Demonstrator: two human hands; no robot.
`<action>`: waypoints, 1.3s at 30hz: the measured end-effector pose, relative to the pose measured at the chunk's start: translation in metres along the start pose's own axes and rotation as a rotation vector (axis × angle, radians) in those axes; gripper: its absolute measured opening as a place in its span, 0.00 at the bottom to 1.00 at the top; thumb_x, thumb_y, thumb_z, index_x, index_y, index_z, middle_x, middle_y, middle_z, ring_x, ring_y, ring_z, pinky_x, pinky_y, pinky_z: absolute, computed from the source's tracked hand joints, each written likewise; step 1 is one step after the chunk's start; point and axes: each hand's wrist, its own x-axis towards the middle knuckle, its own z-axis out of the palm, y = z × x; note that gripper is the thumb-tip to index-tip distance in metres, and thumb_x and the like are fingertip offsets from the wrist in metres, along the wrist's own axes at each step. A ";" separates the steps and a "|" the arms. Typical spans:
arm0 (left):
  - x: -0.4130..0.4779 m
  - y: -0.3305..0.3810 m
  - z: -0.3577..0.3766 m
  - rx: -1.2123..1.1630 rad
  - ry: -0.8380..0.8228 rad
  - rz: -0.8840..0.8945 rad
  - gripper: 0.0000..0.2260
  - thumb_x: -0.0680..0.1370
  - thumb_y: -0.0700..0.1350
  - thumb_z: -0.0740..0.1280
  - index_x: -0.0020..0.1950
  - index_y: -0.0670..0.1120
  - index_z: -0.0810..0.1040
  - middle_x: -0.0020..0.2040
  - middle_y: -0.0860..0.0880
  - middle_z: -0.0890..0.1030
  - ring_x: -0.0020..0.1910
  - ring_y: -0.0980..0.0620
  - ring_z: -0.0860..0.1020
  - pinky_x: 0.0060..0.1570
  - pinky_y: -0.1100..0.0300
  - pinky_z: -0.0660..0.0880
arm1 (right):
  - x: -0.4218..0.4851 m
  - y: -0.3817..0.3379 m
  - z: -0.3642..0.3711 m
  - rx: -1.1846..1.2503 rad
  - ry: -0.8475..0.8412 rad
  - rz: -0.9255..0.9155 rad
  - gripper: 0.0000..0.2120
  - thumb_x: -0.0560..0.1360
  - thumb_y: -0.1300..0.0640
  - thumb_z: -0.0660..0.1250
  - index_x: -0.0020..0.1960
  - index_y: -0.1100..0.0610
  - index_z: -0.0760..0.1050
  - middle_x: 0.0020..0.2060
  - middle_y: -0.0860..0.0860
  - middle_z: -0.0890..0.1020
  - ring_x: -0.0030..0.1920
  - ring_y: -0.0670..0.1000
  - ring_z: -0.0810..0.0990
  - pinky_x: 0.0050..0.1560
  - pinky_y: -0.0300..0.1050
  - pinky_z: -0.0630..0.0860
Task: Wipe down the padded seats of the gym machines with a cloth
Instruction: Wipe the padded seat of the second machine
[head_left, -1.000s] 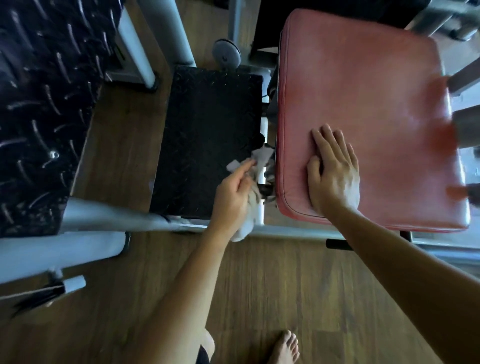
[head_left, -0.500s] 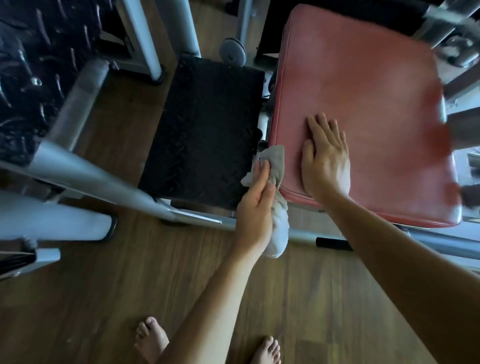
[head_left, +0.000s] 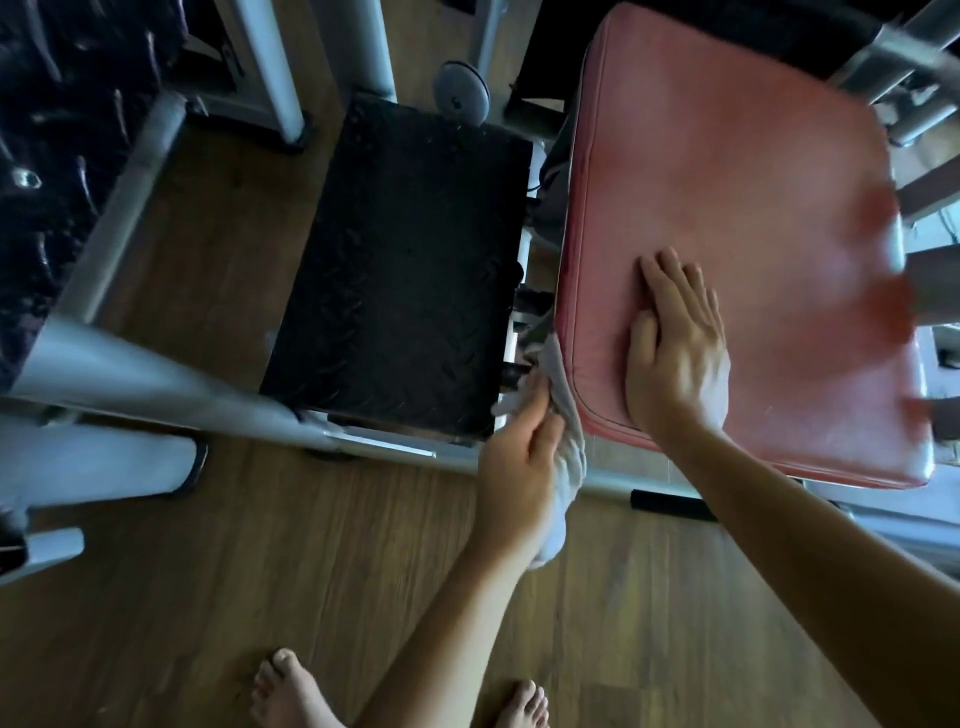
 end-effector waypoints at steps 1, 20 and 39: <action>0.012 0.002 0.000 -0.015 -0.013 0.003 0.18 0.85 0.37 0.57 0.75 0.43 0.70 0.72 0.53 0.74 0.65 0.71 0.72 0.63 0.78 0.64 | 0.000 0.000 0.000 -0.005 0.004 0.000 0.26 0.79 0.59 0.54 0.76 0.54 0.69 0.77 0.51 0.68 0.79 0.55 0.61 0.80 0.50 0.55; 0.065 0.034 -0.002 0.027 -0.090 0.117 0.19 0.85 0.42 0.59 0.77 0.46 0.68 0.75 0.53 0.71 0.73 0.62 0.69 0.75 0.60 0.66 | 0.001 -0.001 -0.002 -0.008 -0.002 -0.008 0.26 0.79 0.59 0.55 0.76 0.54 0.68 0.77 0.51 0.67 0.79 0.55 0.60 0.80 0.51 0.55; 0.094 0.041 -0.002 0.009 -0.125 0.090 0.18 0.85 0.38 0.58 0.75 0.43 0.69 0.75 0.51 0.71 0.66 0.72 0.71 0.65 0.75 0.67 | 0.002 0.000 -0.002 -0.031 -0.028 -0.023 0.28 0.78 0.60 0.55 0.77 0.55 0.66 0.78 0.51 0.66 0.80 0.54 0.58 0.80 0.52 0.55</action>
